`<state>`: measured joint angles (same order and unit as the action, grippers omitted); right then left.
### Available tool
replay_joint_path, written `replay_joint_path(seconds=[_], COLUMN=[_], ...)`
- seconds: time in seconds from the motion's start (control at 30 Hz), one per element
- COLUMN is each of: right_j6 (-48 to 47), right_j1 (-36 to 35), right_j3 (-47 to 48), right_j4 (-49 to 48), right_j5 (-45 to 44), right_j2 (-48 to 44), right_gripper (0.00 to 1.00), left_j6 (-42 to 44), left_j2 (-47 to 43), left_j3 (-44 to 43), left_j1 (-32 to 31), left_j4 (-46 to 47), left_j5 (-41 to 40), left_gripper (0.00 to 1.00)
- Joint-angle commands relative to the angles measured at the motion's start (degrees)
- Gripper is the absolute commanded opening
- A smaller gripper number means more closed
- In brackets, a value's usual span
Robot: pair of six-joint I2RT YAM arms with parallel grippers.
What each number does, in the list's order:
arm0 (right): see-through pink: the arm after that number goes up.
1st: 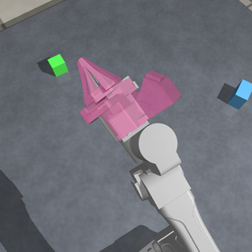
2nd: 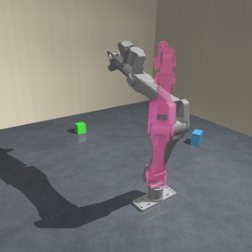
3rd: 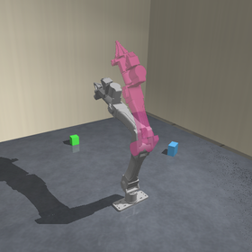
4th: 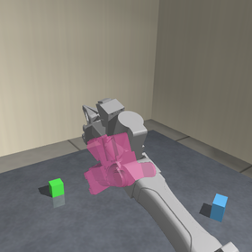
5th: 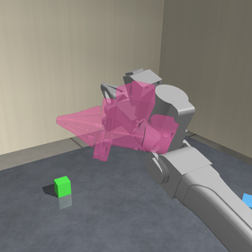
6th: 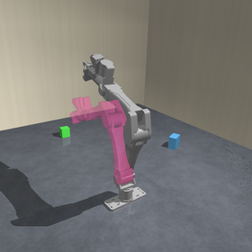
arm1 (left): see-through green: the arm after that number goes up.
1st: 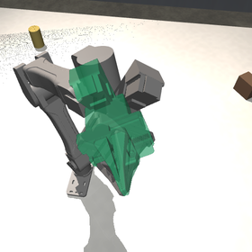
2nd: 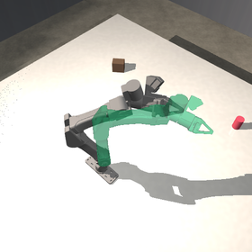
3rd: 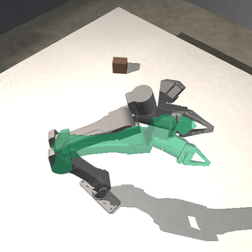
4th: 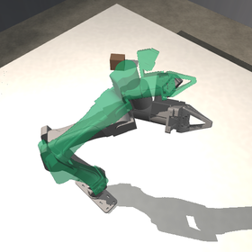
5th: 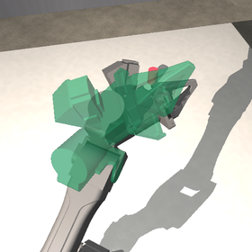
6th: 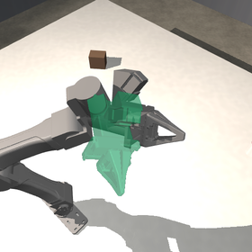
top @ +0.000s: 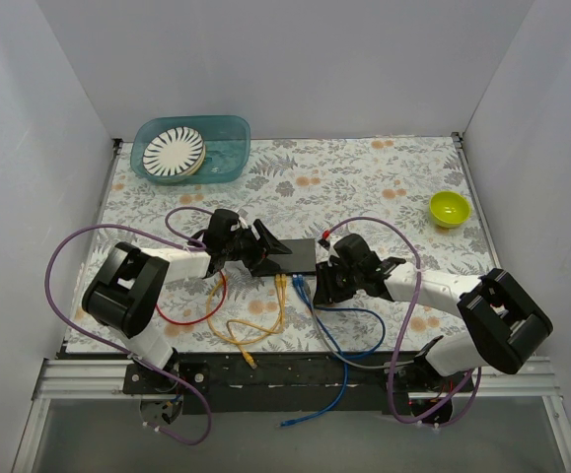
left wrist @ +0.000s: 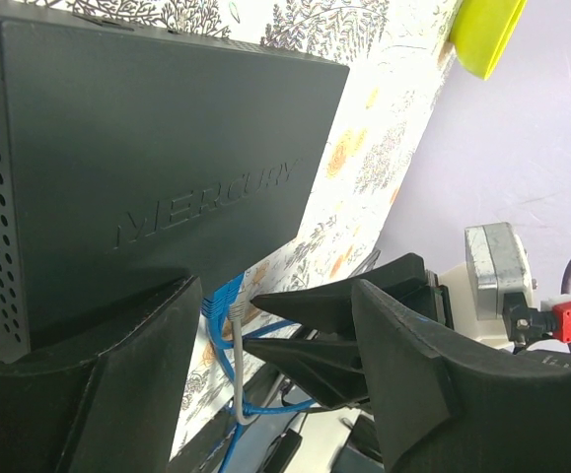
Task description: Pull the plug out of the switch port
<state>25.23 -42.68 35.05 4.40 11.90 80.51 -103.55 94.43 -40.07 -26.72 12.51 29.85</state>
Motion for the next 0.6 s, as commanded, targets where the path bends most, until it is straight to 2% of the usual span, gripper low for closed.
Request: replay_joint_path(seconds=[0.0, 0.3, 0.47, 0.57], right_j6=[0.3, -1.9, -2.8, -3.1], right_j1=[-0.8, -2.5, -4.0, -4.6], right_j3=[1.5, 4.9, 5.6, 6.0], right_j4=[1.8, 5.0, 5.0, 5.1], right_j5=[-0.7, -2.8, -2.3, -2.1], right_j2=[-2.3, -1.8, 1.2, 3.5], right_gripper=[0.46, 0.53, 0.52, 0.48], left_j6=[1.0, 0.7, 1.0, 1.1], left_j2=[1.2, 2.2, 2.2, 2.2], left_j3=[2.0, 1.5, 1.5, 1.7], left_j1=[0.1, 0.0, 0.0, 0.0], left_j4=[-3.8, -3.7, -3.8, -3.9], left_j5=[-3.0, -3.0, -2.8, -2.8], left_gripper=[0.63, 0.64, 0.64, 0.64])
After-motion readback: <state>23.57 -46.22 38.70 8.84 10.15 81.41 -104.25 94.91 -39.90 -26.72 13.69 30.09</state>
